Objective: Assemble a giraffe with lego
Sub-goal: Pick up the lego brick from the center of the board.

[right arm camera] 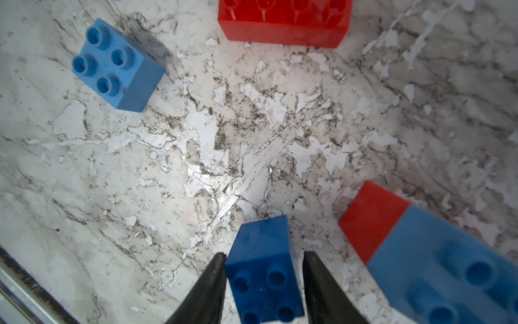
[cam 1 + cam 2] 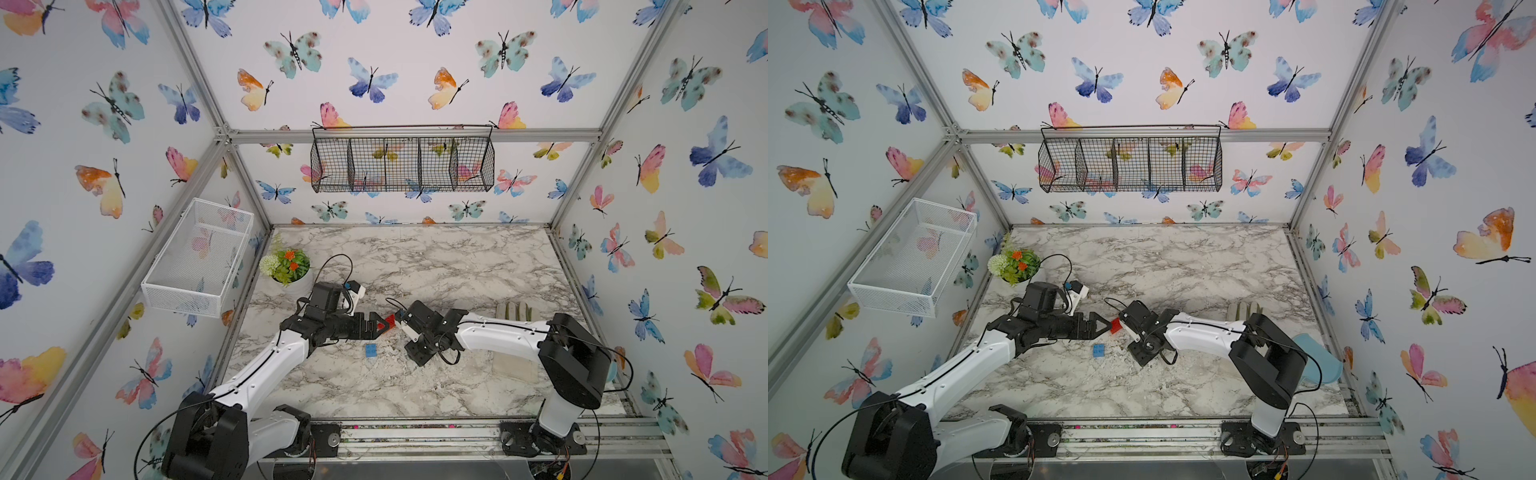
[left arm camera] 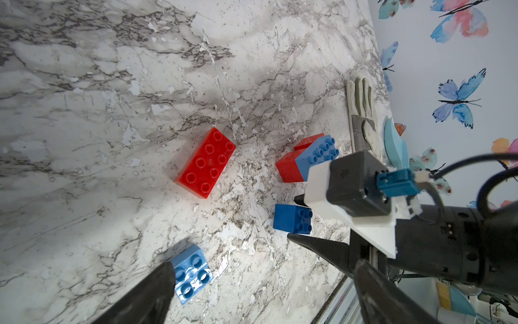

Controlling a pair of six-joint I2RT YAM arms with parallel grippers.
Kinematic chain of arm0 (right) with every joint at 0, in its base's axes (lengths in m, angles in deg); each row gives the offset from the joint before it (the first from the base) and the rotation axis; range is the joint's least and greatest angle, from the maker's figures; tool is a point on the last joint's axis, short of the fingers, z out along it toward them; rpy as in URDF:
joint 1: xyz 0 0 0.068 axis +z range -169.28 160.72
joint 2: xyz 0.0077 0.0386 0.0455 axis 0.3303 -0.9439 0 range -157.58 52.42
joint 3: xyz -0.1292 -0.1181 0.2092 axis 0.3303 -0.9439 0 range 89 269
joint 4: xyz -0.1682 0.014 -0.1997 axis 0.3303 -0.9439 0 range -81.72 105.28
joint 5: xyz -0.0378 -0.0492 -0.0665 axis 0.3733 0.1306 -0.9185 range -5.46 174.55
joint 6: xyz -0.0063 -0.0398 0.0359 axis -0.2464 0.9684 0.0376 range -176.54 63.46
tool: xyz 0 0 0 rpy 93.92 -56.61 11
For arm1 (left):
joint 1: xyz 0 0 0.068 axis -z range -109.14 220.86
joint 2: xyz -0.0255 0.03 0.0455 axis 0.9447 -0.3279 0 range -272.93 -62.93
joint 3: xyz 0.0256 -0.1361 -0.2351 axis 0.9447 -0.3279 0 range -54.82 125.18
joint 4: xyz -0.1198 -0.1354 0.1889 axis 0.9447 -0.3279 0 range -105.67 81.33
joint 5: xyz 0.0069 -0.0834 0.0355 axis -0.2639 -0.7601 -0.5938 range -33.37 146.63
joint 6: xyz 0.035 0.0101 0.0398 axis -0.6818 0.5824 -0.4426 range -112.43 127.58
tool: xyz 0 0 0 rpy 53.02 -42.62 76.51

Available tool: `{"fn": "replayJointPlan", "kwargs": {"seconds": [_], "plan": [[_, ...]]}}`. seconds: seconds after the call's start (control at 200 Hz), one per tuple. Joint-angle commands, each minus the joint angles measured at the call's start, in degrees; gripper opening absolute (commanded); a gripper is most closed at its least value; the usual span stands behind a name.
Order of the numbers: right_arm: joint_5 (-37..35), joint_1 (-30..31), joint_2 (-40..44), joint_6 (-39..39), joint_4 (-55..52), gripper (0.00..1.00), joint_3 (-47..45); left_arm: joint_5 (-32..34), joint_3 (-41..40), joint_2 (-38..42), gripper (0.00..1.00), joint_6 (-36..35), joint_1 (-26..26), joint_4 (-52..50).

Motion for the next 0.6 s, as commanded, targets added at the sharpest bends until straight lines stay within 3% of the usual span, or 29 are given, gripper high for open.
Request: {"fn": "replayJointPlan", "kwargs": {"seconds": [0.0, 0.23, 0.596], "plan": [[-1.5, 0.5, -0.9, -0.7, -1.4, 0.46, -0.5, -0.1, 1.0, 0.3, 0.98, -0.8, 0.4, -0.8], [-2.2, 0.6, 0.4, -2.9, -4.4, 0.36, 1.0, -0.3, 0.9, 0.3, 0.98, -0.9, 0.4, -0.8], [-5.5, 0.6, 5.5, -11.5, -17.0, 0.34, 10.4, -1.5, 0.9, 0.2, 0.98, -0.8, 0.4, -0.4]]}}
